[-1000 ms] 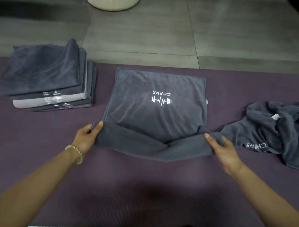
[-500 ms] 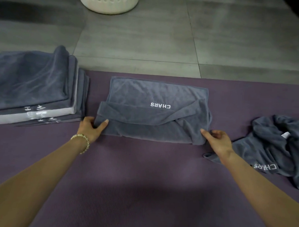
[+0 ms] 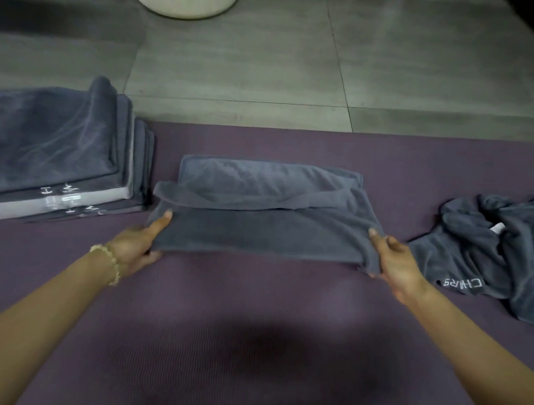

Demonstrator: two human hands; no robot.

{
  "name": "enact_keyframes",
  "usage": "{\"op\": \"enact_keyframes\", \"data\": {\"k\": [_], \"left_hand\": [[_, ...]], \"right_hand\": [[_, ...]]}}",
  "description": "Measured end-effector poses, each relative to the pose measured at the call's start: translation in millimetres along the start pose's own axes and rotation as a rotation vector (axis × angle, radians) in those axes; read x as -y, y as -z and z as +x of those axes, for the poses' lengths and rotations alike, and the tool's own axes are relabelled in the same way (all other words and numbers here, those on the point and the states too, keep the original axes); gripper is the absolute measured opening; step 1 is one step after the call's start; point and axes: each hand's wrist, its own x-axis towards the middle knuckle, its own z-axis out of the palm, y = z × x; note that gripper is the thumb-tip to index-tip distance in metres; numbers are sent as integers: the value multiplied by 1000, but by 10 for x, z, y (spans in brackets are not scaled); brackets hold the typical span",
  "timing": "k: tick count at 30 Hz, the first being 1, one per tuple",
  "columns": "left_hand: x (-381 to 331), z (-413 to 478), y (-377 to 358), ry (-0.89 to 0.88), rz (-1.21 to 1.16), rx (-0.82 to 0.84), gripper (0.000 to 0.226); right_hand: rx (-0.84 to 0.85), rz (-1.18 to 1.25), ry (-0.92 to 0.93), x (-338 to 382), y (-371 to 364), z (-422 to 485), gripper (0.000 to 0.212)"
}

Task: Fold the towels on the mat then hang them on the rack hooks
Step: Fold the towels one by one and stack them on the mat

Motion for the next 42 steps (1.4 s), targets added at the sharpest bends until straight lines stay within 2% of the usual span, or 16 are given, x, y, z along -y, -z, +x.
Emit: {"op": "enact_keyframes", "data": {"k": [2, 4, 6, 8, 10, 11, 13, 16, 19, 23, 27, 30, 33, 36, 39, 42], "left_hand": [[267, -74, 122, 42, 285, -4, 36], [518, -135, 180, -54, 480, -41, 39], [692, -168, 186, -186, 515, -131, 38], [751, -215, 161, -309, 483, -240, 28], [756, -263, 124, -455, 556, -366, 16], [752, -266, 110, -493, 569, -404, 17], [726, -285, 94, -425, 525, -418, 22], [771, -291, 43, -358, 607, -344, 26], [753, -335, -22, -363, 579, -332, 35], [677, -354, 34, -410, 525, -350, 32], [748, -376, 113, -353, 584, -270, 31], [732, -340, 128, -306, 603, -253, 32], [543, -222, 83, -281, 533, -241, 33], [342, -72, 16, -251, 417, -237, 34], [205, 79, -10, -237, 352, -208, 33], [132, 211, -9, -237, 266, -218, 52]], "right_hand": [[64, -209, 21, -244, 70, -149, 25], [60, -252, 61, -434, 86, -301, 19], [-6, -172, 89, -567, 97, -432, 24], [-132, -142, 133, -689, 132, -542, 31], [-182, -127, 167, -780, 154, -662, 28], [-169, -118, 172, -799, 151, -717, 25], [-127, -111, 157, -816, 130, -768, 22], [-117, -67, 144, -797, 54, -767, 19], [-100, -21, 185, -747, 0, -751, 29], [-154, 127, 170, -680, 166, -664, 35], [-100, -84, 184, -806, 244, -654, 31], [-160, -110, 200, -823, 204, -616, 24], [-182, -207, 305, -634, 142, -422, 18], [-127, -358, 398, -308, -15, -142, 27], [-81, -367, 344, -95, -179, 171, 43], [-57, -393, 300, -72, -267, 356, 38]]}}
